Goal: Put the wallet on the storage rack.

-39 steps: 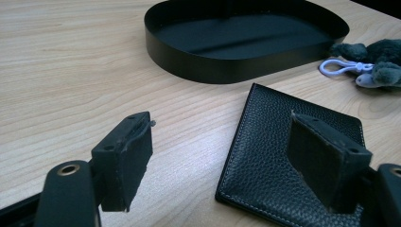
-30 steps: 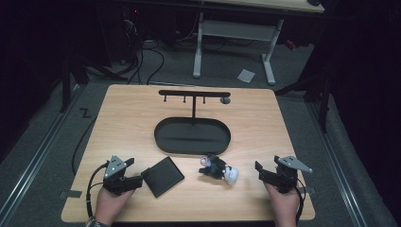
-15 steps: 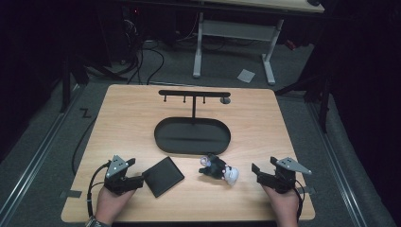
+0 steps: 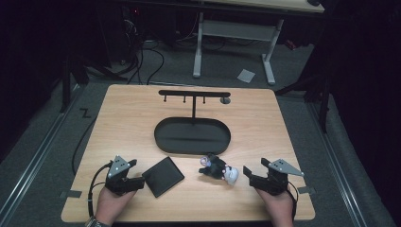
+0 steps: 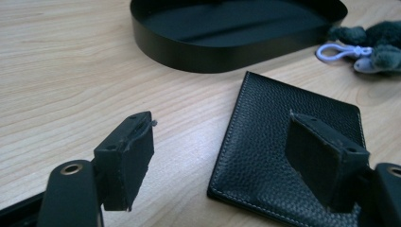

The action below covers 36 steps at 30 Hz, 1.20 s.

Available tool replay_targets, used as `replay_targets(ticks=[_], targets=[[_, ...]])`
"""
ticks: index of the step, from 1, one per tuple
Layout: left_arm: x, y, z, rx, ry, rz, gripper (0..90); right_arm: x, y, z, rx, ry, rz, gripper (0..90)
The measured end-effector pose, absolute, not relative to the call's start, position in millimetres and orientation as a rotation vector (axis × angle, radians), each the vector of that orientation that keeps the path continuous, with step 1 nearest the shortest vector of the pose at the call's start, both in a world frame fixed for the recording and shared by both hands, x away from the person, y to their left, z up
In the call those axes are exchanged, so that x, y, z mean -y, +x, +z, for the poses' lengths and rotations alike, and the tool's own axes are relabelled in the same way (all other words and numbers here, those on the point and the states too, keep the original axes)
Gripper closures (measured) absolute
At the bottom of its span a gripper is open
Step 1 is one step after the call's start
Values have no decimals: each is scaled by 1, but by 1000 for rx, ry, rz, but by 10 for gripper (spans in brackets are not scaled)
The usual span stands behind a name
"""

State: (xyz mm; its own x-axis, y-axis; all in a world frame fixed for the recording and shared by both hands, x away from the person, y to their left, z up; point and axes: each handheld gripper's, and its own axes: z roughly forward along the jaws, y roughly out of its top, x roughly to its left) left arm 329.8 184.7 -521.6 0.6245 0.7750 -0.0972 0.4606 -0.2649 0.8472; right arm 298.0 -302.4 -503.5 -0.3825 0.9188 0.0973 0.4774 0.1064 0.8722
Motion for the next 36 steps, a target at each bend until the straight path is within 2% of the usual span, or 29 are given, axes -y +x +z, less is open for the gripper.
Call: replay_targets(ticks=[12, 22, 28, 32, 35, 36], targets=[[-166, 329, -527, -904, 2071, 334, 249, 280, 294, -503, -2000, 1246, 1239, 179], [-158, 334, -528, -923, 2106, 279, 210, 277, 295, -505, -2015, 1238, 1221, 188], [-159, 341, -531, -963, 2108, 193, 189, 277, 295, -506, -2021, 1243, 1217, 193], [-162, 340, -531, -985, 2078, 183, 219, 277, 295, -507, -2021, 1251, 1216, 200], [-165, 339, -532, -1008, 2052, 178, 295, 278, 295, -507, -2021, 1255, 1217, 202], [-169, 339, -532, -1027, 2025, 158, 347, 278, 295, -507, -2020, 1258, 1218, 204]])
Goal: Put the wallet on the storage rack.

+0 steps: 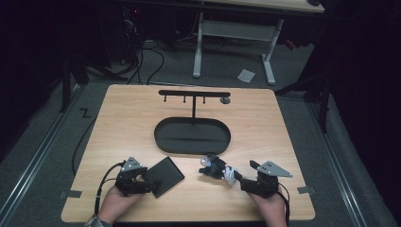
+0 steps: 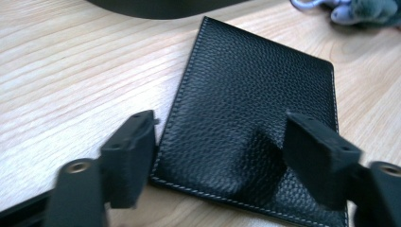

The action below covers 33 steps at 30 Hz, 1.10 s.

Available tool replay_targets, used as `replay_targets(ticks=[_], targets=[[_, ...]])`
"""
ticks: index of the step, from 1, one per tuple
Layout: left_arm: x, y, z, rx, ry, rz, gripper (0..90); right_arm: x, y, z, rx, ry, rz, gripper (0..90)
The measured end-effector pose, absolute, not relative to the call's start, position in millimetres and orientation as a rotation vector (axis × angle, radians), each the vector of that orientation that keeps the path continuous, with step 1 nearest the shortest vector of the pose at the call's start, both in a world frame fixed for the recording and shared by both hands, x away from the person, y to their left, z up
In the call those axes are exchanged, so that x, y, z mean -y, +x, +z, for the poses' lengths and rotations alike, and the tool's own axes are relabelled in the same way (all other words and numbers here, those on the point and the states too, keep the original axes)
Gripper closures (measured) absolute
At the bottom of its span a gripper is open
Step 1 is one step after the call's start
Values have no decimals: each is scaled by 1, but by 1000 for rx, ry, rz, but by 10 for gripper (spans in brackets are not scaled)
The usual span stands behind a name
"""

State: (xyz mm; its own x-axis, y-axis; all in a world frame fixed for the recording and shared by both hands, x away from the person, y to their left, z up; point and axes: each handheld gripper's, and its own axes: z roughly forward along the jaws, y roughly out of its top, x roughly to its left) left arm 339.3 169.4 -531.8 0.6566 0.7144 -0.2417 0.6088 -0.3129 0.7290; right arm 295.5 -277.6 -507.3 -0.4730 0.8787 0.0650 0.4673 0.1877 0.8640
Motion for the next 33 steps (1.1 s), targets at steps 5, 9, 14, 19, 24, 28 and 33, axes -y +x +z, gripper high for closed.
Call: replay_targets(ticks=[5, 9, 14, 19, 24, 28, 33], targets=[[-179, 340, -534, -1048, 1977, 71, 524, 278, 296, -508, -2018, 1267, 1220, 210], [-182, 340, -534, -1066, 1963, 52, 602, 278, 296, -509, -2020, 1280, 1224, 216], [-185, 341, -534, -1073, 1949, 43, 693, 279, 297, -511, -2017, 1292, 1226, 221], [-187, 340, -533, -1056, 1955, 65, 780, 280, 297, -511, -2012, 1304, 1231, 224], [-187, 339, -532, -1056, 1943, 71, 818, 282, 298, -512, -2005, 1311, 1234, 227], [-187, 336, -530, -1042, 1929, 74, 874, 284, 297, -511, -1994, 1320, 1241, 228], [-189, 335, -527, -1030, 1894, 62, 880, 286, 297, -511, -1986, 1329, 1244, 230]])
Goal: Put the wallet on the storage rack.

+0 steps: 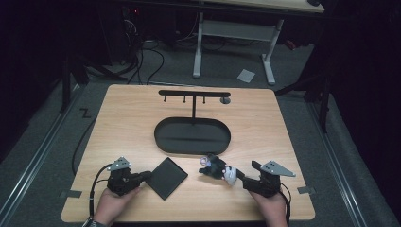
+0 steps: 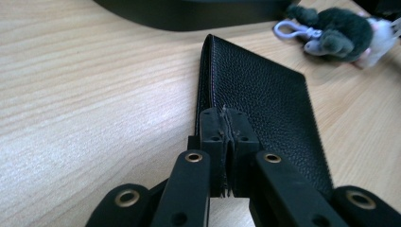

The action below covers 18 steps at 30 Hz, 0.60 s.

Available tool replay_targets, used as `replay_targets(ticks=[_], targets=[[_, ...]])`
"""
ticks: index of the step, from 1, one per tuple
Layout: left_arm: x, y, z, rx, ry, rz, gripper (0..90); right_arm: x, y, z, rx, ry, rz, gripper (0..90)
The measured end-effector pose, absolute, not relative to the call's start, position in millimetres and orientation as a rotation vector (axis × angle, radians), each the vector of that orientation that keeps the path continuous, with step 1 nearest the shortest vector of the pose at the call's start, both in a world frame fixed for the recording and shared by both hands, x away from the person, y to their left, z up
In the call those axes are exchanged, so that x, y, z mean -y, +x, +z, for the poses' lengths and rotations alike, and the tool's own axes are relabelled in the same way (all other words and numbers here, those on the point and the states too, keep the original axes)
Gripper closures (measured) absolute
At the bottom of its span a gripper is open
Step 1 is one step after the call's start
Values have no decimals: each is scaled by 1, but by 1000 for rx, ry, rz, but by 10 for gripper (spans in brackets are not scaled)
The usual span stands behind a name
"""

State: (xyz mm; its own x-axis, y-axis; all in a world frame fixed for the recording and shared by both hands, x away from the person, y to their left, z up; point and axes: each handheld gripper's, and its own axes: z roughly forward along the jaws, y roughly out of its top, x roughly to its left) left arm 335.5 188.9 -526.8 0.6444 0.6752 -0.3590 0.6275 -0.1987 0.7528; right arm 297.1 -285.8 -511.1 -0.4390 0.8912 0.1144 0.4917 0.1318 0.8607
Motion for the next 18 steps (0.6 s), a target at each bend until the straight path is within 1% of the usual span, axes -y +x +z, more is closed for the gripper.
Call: replay_targets(ticks=[3, 8, 13, 18], targets=[[-190, 334, -522, -1019, 1869, 83, 881, 287, 297, -511, -1981, 1331, 1248, 230], [-197, 328, -509, -992, 1799, 209, 882, 287, 297, -512, -1981, 1331, 1248, 230], [-203, 323, -500, -966, 1744, 256, 883, 287, 297, -512, -1983, 1335, 1250, 230], [-207, 319, -491, -949, 1726, 319, 883, 286, 297, -512, -1987, 1332, 1247, 230]])
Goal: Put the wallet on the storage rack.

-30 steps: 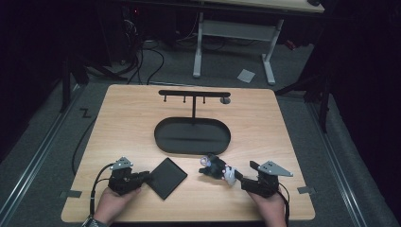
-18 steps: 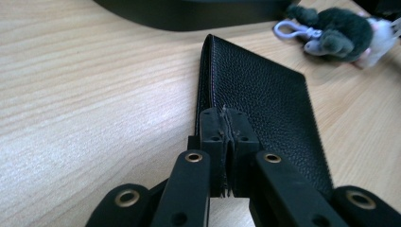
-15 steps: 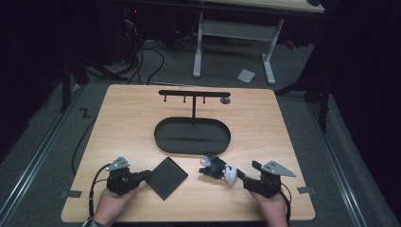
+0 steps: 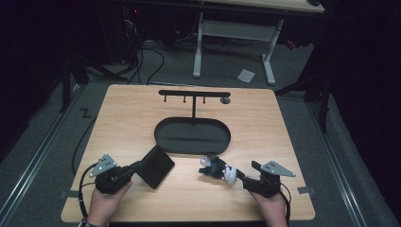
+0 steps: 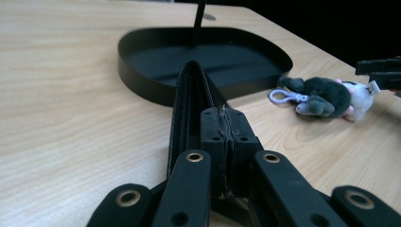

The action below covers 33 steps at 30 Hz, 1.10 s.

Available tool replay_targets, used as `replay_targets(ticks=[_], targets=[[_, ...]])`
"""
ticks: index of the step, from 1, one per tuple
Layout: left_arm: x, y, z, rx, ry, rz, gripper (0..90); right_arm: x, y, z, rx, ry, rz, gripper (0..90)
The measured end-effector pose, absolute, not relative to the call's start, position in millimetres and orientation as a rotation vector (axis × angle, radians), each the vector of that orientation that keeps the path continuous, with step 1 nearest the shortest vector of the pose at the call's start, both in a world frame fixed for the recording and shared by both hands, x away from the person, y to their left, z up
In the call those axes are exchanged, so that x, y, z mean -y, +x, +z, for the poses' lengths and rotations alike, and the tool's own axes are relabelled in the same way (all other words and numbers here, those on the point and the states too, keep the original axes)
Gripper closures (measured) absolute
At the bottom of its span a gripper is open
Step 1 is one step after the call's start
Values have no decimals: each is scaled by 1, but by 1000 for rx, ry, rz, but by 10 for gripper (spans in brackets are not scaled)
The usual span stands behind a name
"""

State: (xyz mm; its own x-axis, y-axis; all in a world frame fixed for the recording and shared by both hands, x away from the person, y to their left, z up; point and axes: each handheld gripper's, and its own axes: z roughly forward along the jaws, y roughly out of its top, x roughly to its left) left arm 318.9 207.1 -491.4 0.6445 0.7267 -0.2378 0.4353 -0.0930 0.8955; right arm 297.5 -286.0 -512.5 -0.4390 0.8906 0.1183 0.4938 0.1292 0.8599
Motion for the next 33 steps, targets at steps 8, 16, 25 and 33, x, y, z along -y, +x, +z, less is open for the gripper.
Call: replay_targets(ticks=[8, 16, 25, 33], targets=[[-214, 315, -482, -938, 1691, 393, 884, 285, 298, -513, -1992, 1334, 1246, 230], [-214, 311, -473, -893, 1680, 452, 894, 284, 298, -514, -1995, 1333, 1247, 231], [-188, 302, -470, -758, 1737, 421, 894, 284, 298, -514, -1995, 1333, 1247, 231], [-167, 294, -475, -678, 1785, 380, 894, 284, 298, -514, -1996, 1337, 1246, 231]])
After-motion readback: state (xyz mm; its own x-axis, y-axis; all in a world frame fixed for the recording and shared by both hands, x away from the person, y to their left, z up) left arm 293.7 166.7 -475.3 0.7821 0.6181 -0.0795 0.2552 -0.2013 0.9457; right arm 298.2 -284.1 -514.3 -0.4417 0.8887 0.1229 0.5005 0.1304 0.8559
